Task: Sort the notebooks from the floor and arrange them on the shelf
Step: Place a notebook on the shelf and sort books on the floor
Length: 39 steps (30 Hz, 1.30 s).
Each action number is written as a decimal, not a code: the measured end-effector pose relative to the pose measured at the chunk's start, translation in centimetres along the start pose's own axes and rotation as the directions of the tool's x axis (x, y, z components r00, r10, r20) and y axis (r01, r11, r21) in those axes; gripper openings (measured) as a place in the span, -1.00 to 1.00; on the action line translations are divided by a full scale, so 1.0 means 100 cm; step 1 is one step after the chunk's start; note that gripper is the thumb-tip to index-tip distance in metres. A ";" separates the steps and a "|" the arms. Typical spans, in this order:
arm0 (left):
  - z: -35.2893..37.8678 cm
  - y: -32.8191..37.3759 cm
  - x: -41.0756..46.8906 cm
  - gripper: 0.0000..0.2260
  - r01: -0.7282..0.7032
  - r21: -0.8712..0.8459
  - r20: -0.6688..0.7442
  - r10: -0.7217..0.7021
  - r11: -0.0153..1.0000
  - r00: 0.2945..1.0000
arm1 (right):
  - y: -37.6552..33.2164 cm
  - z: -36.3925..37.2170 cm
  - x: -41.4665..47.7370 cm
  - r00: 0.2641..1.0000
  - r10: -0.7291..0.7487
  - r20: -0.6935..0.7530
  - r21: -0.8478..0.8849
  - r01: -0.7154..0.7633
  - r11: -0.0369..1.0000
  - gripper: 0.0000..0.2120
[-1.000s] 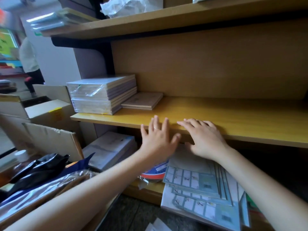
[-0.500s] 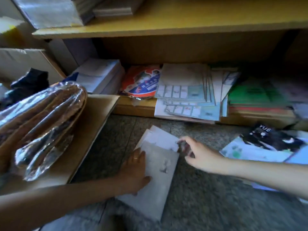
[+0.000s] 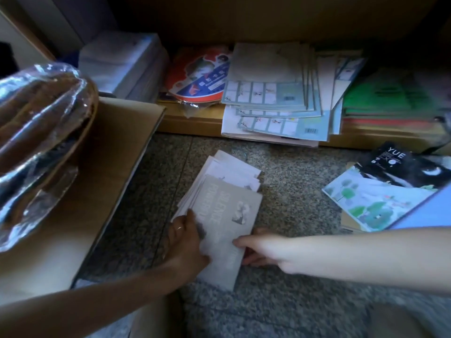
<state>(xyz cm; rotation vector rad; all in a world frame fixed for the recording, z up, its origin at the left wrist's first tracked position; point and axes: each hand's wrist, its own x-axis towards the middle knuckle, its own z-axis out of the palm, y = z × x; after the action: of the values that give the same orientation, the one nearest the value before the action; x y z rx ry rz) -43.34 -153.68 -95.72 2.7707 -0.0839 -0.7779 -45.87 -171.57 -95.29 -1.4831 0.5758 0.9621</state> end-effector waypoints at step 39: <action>-0.067 0.065 -0.016 -0.66 -0.575 -0.547 -0.339 0.467 0.608 0.817 | -0.001 -0.069 -0.041 0.882 -0.344 -0.322 0.124 0.400 0.908 -0.71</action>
<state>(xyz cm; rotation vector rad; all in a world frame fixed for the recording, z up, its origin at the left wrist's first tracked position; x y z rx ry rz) -41.11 -158.19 -87.67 1.9746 -0.4909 -0.3202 -46.39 -178.96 -92.26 -1.5047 0.5474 0.3758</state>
